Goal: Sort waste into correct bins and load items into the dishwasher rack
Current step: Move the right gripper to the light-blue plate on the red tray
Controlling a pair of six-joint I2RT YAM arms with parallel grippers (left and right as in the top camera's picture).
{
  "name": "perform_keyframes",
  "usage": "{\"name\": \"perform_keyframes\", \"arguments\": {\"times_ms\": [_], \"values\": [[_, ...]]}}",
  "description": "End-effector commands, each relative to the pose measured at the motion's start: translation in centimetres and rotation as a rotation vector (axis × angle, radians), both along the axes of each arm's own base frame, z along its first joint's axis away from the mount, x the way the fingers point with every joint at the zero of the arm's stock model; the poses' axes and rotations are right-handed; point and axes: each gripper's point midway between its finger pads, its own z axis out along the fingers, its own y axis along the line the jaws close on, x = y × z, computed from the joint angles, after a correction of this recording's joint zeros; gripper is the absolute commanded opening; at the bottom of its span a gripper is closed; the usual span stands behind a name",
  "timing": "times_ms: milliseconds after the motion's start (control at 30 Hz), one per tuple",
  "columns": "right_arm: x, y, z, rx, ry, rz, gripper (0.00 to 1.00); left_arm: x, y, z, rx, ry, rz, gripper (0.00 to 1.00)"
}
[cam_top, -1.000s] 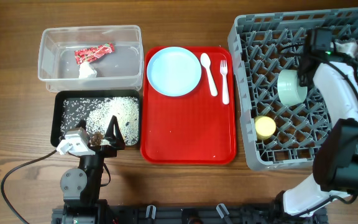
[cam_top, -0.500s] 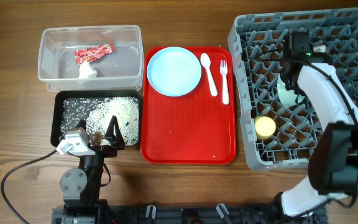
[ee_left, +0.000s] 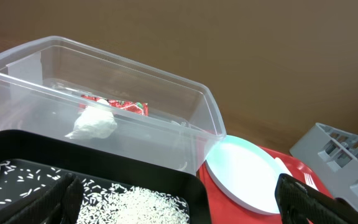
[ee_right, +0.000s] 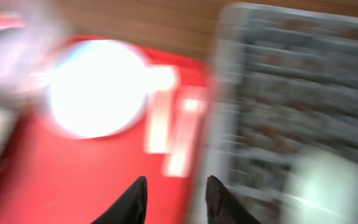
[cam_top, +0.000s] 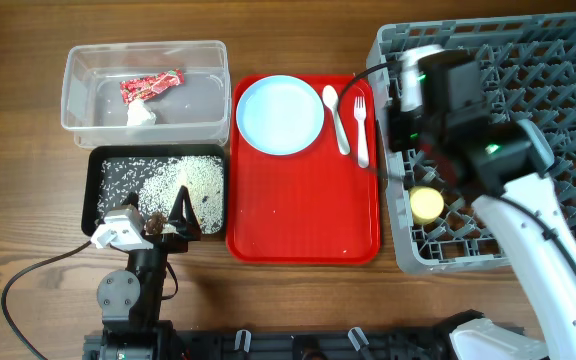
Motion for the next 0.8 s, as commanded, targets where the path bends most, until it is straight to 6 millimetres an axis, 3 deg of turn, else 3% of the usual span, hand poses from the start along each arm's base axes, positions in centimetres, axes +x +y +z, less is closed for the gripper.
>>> {"name": "perform_keyframes", "arguments": {"times_ms": [0,133,333,467,567,767], "values": [[-2.9,8.6,-2.1,0.195,0.166,0.187,0.4,0.0,0.0,-0.3,0.001,0.009,-0.001,1.0],[-2.0,11.3,-5.5,0.201,0.243,0.146,0.49,0.0,0.0,-0.3,0.001,0.009,-0.001,1.0],[4.2,11.0,-11.4,0.292,0.306,-0.086,0.57,0.0,0.0,-0.3,0.001,0.009,-0.001,1.0],[7.7,10.3,-15.9,0.322,0.317,-0.195,0.53,0.0,0.0,-0.3,0.001,0.009,-0.001,1.0],[9.1,9.9,-19.7,0.32,0.341,-0.279,0.52,0.0,0.0,-0.3,0.001,0.009,-0.001,1.0],[9.0,10.2,-24.2,0.345,0.426,-0.366,0.52,0.0,0.0,-0.3,0.001,0.009,-0.001,1.0]]}}
